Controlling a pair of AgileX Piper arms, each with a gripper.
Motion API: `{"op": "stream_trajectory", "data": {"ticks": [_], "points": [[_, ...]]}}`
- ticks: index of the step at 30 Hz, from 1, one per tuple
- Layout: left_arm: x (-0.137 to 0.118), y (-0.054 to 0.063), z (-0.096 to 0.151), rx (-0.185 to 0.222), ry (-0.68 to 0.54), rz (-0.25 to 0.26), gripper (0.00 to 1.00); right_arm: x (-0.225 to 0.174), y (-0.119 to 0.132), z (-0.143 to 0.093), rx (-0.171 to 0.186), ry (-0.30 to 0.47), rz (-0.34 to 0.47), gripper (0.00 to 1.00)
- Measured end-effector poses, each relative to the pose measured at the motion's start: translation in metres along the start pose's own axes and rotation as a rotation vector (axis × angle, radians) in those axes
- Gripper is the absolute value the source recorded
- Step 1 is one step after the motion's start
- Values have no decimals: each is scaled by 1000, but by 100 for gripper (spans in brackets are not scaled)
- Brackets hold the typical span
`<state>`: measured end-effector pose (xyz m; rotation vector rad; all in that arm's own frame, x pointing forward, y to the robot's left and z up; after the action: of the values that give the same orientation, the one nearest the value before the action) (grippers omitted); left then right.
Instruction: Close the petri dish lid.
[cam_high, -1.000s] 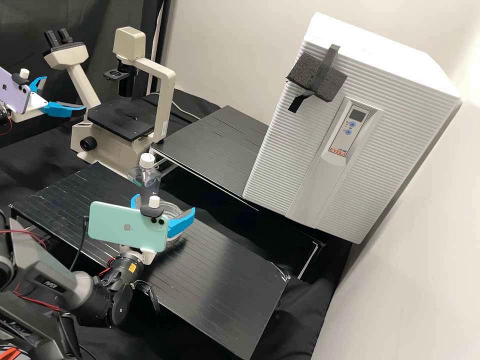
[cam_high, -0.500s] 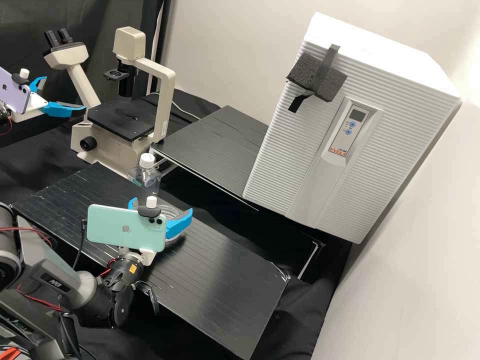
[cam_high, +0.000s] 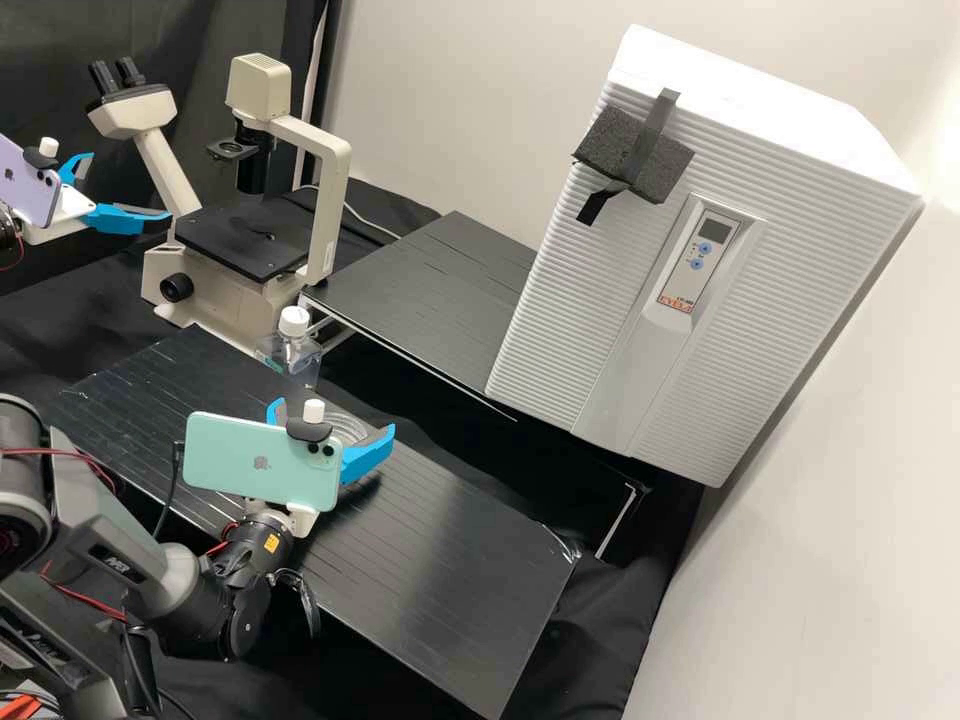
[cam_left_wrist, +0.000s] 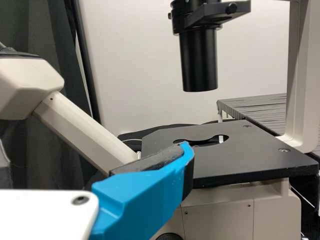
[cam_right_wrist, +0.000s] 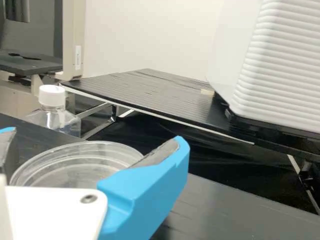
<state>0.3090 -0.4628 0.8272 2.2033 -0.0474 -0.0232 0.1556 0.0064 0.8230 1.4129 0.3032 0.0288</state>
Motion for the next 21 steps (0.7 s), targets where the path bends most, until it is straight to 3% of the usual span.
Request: {"op": "stream_trajectory", "data": {"ticks": [11,16,21], "points": [[0,0,0,0,0,0,100,-5,6,3,16,-38,44,100],[0,0,0,0,0,0,100,-7,10,-3,18,-19,72,100],[0,0,0,0,0,0,100,-11,15,-13,43,13,113,100]]}}
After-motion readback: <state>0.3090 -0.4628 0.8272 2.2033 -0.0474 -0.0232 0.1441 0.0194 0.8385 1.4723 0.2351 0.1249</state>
